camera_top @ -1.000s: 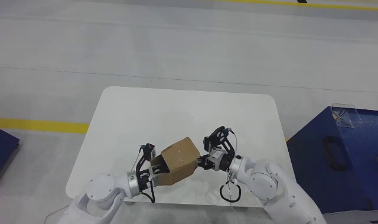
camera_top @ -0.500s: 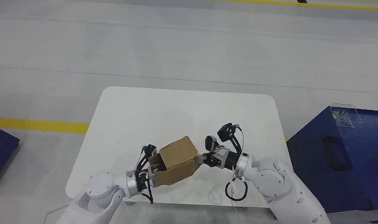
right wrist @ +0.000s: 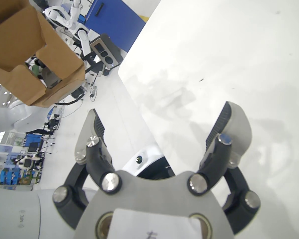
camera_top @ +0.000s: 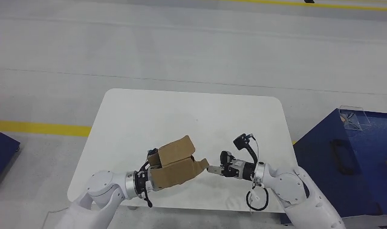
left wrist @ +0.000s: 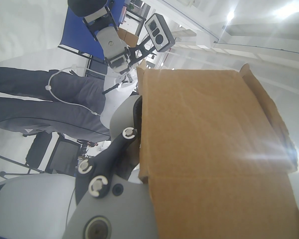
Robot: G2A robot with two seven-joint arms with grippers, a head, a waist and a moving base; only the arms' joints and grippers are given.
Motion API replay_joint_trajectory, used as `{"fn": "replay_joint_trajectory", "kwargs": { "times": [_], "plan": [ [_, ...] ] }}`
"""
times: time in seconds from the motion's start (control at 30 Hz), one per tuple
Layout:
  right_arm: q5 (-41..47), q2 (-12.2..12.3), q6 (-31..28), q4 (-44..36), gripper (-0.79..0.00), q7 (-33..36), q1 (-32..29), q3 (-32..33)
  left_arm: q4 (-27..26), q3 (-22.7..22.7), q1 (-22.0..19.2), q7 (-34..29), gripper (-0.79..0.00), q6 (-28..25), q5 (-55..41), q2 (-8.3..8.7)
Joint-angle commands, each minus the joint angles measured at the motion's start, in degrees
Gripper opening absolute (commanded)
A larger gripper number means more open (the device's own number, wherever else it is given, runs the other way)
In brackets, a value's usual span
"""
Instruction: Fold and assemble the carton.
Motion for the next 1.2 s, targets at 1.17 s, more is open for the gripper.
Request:
{"fn": "replay_joint_trajectory", "kwargs": {
  "times": [1.17],
  "plan": [
    [3.5, -0.4, -1.7, -3.6, 0.000, 0.3, 2.4, -1.3, -1.2, 2.9, 0.4, 1.0, -0.785, -1.3, 4.9, -0.20]
  ]
}}
